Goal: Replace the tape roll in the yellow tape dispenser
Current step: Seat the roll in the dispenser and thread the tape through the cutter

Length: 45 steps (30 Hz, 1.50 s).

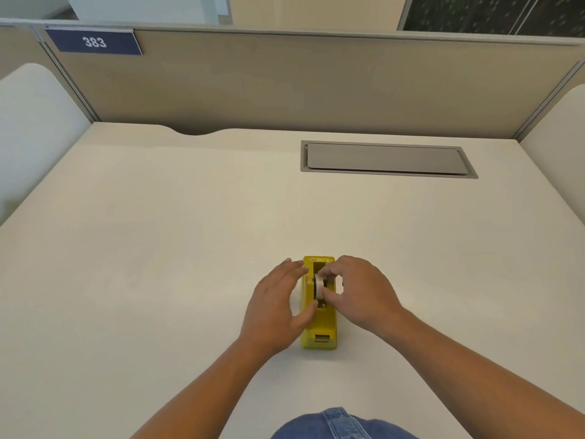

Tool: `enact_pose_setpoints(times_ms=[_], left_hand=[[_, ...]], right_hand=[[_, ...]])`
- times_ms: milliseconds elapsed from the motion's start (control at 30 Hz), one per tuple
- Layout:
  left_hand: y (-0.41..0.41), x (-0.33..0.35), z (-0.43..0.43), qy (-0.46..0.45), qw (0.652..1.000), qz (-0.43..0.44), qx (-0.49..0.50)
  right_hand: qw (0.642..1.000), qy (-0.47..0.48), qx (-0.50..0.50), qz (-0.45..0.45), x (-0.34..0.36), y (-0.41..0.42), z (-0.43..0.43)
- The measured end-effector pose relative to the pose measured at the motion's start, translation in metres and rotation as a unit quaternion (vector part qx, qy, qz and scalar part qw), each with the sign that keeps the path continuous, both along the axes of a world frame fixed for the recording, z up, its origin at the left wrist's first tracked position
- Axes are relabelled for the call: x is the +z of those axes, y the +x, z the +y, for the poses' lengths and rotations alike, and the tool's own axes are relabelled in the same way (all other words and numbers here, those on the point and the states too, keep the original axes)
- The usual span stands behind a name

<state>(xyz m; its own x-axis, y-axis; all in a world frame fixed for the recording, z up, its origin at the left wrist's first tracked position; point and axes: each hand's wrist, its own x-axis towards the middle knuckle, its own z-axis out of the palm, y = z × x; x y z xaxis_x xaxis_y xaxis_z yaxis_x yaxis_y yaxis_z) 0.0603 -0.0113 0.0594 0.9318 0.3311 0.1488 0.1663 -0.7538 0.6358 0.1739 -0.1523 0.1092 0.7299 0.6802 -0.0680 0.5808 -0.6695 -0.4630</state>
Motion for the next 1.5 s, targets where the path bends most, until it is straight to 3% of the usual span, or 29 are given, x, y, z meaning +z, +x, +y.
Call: enact_pose_setpoints(times_ms=[667,1500], left_hand=[[0.023,0.005,-0.011,-0.004,0.999,0.042,-0.023],[0.018,0.0,-0.014,-0.007,1.0,0.021,0.0]], right_hand=[[0.998,0.008,0.035,-0.045,0.003,-0.004,0.006],[0.999,-0.003,0.033,-0.019,0.011,-0.008,0.008]])
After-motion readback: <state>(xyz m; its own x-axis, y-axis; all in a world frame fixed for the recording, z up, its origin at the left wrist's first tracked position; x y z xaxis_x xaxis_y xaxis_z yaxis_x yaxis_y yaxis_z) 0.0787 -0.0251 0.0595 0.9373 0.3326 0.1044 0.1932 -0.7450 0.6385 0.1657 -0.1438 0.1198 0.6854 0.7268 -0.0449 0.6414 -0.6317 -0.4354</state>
